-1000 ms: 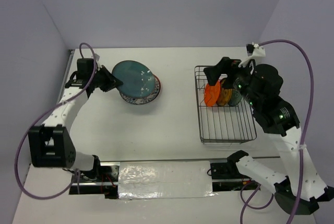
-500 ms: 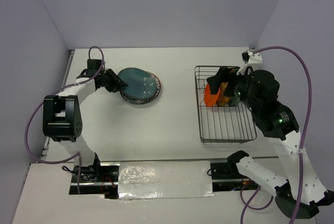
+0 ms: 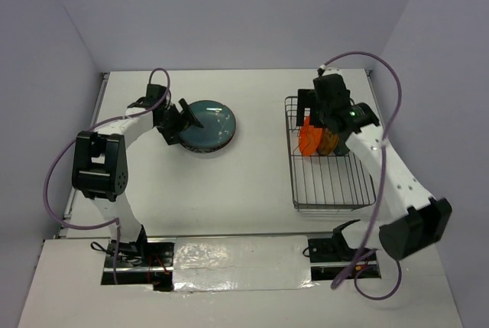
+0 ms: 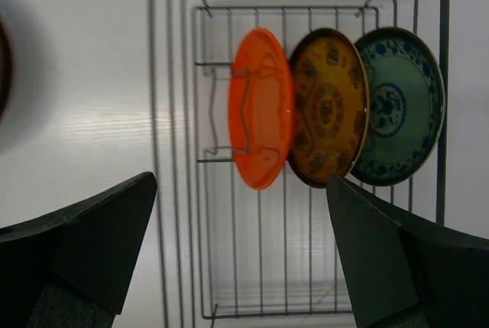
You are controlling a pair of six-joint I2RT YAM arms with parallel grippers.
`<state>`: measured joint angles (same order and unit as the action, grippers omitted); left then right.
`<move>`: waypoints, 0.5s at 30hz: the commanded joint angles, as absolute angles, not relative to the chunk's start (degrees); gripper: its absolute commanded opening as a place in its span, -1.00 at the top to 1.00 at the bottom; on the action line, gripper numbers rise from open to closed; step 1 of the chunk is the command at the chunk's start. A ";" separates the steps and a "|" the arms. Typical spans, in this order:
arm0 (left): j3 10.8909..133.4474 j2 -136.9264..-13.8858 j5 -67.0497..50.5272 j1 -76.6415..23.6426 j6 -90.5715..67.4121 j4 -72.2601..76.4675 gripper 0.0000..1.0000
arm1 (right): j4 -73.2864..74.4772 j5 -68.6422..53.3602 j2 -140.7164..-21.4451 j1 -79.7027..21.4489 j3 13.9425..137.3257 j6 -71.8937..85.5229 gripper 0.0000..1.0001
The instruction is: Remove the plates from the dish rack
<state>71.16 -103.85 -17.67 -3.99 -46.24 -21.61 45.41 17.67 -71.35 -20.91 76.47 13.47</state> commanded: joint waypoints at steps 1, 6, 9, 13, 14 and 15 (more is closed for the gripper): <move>71.63 -102.75 -12.31 -4.92 -42.98 -29.26 -0.99 | 48.42 23.72 -76.54 -18.46 79.54 11.08 -1.00; 71.80 -98.10 -6.60 -4.40 -41.84 -34.45 -0.99 | 48.08 23.38 -83.13 -16.35 81.91 10.46 -0.86; 72.16 -93.98 -3.78 -3.43 -41.49 -37.00 -0.99 | 46.93 24.52 -86.29 -16.26 82.44 10.46 -0.80; 71.90 -85.38 -0.54 -2.90 -39.56 -39.37 -0.99 | 44.48 24.07 -90.86 -16.26 81.48 9.49 -0.60; 71.29 -85.34 -0.88 -2.90 -38.77 -38.94 -0.99 | 43.86 24.08 -91.49 -16.26 81.13 9.49 -0.51; 70.58 -81.25 -1.92 -2.81 -37.72 -38.15 -0.99 | 42.38 25.30 -91.93 -16.17 80.51 9.06 -0.39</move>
<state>70.96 -89.14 -3.73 -2.72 -41.43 -36.29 46.06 22.63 -89.60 -16.29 80.29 10.07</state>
